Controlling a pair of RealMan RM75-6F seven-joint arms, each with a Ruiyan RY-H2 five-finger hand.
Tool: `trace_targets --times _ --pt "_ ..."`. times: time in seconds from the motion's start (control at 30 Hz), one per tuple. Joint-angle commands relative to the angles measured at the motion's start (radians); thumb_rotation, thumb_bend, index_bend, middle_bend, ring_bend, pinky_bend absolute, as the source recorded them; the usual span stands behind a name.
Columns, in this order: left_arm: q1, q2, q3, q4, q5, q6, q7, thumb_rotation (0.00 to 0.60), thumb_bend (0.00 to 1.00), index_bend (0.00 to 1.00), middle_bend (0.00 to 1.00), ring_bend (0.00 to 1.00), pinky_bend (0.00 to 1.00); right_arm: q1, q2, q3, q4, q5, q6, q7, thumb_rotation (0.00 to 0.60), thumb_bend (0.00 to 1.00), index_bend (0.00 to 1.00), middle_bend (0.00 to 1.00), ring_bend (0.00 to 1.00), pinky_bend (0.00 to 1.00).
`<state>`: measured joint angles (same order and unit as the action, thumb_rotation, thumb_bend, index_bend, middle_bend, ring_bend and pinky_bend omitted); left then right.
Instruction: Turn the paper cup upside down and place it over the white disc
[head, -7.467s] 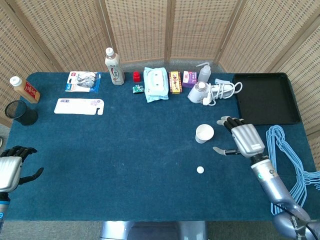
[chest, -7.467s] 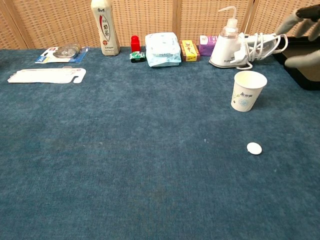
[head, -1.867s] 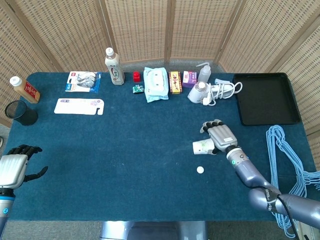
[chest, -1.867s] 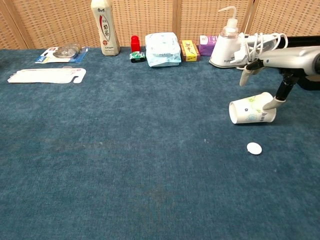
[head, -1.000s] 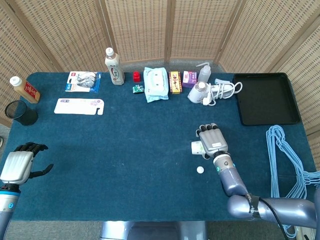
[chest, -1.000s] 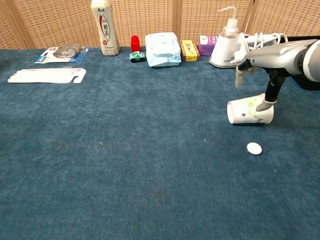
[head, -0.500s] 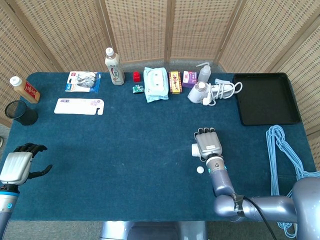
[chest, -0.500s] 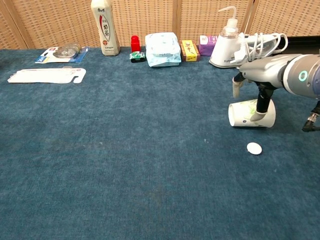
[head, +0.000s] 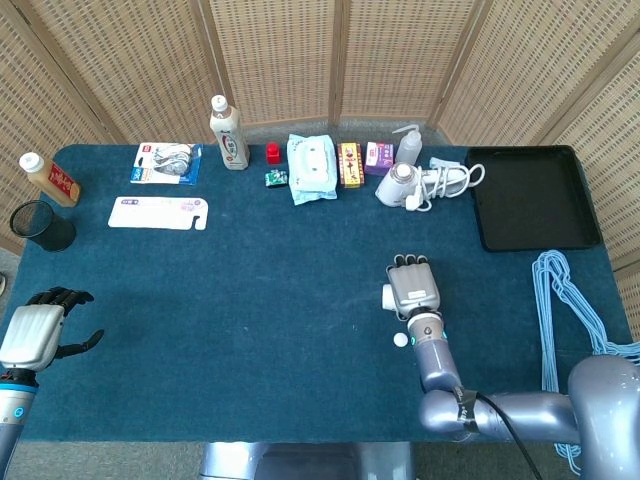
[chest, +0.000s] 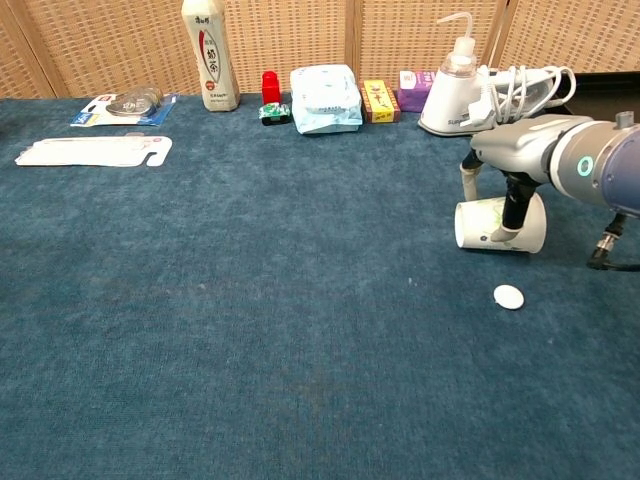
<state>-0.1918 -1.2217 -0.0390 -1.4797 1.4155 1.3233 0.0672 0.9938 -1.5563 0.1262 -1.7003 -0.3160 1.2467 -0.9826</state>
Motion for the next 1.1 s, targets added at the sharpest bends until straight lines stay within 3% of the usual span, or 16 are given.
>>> trace_targets --times 0.03,0.37,0.57,0.73,1.1 --pt "0.000 0.001 0.001 -0.001 0.003 0.002 0.000 0.340 0.23 0.33 0.39 0.26 0.30 0.000 -0.012 0.005 0.007 0.000 0.005 -0.008 0.600 0.28 0.36 0.17 0.17 0.17" --pt "0.001 -0.002 0.002 0.007 -0.001 -0.003 -0.005 0.341 0.23 0.33 0.39 0.26 0.30 0.012 -0.042 0.029 0.023 0.024 0.012 -0.046 0.600 0.28 0.34 0.17 0.18 0.19" --pt "0.001 -0.002 0.001 0.010 0.000 -0.001 -0.007 0.339 0.23 0.33 0.39 0.26 0.30 0.002 -0.058 0.049 0.055 0.002 0.023 -0.022 0.600 0.28 0.44 0.20 0.20 0.21" --pt "0.001 0.001 0.002 0.005 -0.001 -0.002 -0.003 0.347 0.23 0.33 0.40 0.26 0.30 -0.043 -0.013 0.073 0.008 -0.067 0.009 0.082 0.600 0.29 0.47 0.21 0.23 0.22" --pt "0.002 0.013 -0.002 -0.010 -0.007 0.000 0.005 0.344 0.23 0.33 0.39 0.26 0.30 -0.194 0.196 0.178 -0.158 -0.165 -0.189 0.481 0.600 0.29 0.49 0.25 0.27 0.21"
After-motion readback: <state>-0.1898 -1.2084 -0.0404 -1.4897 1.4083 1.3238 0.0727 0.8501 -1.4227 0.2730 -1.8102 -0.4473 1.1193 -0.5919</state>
